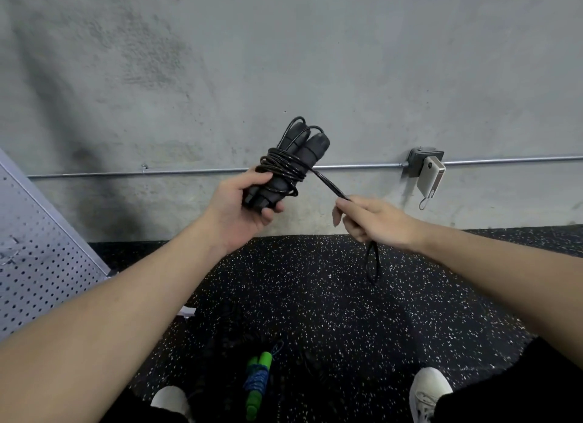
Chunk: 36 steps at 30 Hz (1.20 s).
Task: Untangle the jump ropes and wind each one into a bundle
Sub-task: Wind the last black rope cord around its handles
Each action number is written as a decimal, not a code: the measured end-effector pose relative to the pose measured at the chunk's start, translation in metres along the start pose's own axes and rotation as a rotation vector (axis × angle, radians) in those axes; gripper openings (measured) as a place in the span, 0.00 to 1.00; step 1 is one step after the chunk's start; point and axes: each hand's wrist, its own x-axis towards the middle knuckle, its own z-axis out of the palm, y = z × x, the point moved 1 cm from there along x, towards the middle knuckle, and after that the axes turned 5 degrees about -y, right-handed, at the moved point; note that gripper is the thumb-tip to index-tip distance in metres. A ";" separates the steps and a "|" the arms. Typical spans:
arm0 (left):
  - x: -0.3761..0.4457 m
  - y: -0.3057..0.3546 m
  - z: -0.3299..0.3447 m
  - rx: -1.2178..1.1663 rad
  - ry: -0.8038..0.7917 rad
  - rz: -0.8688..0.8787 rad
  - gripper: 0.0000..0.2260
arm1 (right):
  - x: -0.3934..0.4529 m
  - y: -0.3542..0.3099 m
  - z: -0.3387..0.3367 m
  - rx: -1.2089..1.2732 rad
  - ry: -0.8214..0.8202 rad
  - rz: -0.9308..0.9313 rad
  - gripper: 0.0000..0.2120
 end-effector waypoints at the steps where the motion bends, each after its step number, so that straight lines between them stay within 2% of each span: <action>1: -0.002 -0.001 0.000 -0.019 -0.008 -0.009 0.09 | -0.001 0.001 0.001 -0.052 -0.025 0.003 0.21; 4: -0.007 -0.008 0.002 0.073 -0.079 -0.047 0.11 | 0.000 0.007 0.008 -0.209 -0.117 0.030 0.24; 7: -0.005 -0.015 0.001 0.209 -0.223 -0.119 0.16 | 0.003 0.009 0.004 -0.357 -0.143 0.072 0.24; 11: 0.004 -0.015 -0.007 0.499 -0.387 -0.330 0.25 | 0.000 0.014 -0.019 -0.438 -0.181 0.119 0.21; 15: 0.006 -0.022 0.008 0.823 -0.544 -0.459 0.24 | 0.001 0.015 -0.026 -0.545 -0.135 0.153 0.13; 20: 0.008 -0.041 0.030 1.419 -0.511 -0.369 0.22 | 0.009 -0.003 -0.021 -0.747 0.026 0.146 0.13; 22: 0.011 -0.044 0.033 1.596 -0.459 -0.334 0.22 | 0.009 -0.007 -0.024 -0.721 0.054 0.143 0.14; 23: 0.012 -0.045 0.032 1.649 -0.417 -0.323 0.24 | 0.008 -0.008 -0.027 -0.677 0.047 0.151 0.14; 26: 0.013 -0.051 0.030 1.811 -0.312 -0.257 0.42 | 0.007 -0.009 -0.026 -0.533 -0.007 0.160 0.15; 28: 0.014 -0.055 0.028 1.935 -0.197 -0.093 0.42 | 0.006 -0.012 -0.020 -0.468 -0.064 0.166 0.15; 29: 0.016 -0.055 0.027 1.892 -0.124 -0.009 0.40 | 0.006 -0.013 -0.018 -0.434 -0.082 0.174 0.14; 31: 0.020 -0.050 0.022 1.598 -0.020 0.053 0.35 | 0.007 -0.016 -0.016 -0.353 -0.095 0.181 0.12; 34: 0.015 -0.040 0.018 0.980 0.127 0.002 0.31 | 0.006 -0.014 -0.014 -0.326 -0.067 0.154 0.12; 36: 0.014 -0.035 0.017 0.701 0.191 -0.003 0.31 | 0.005 -0.011 -0.013 -0.294 -0.058 0.156 0.14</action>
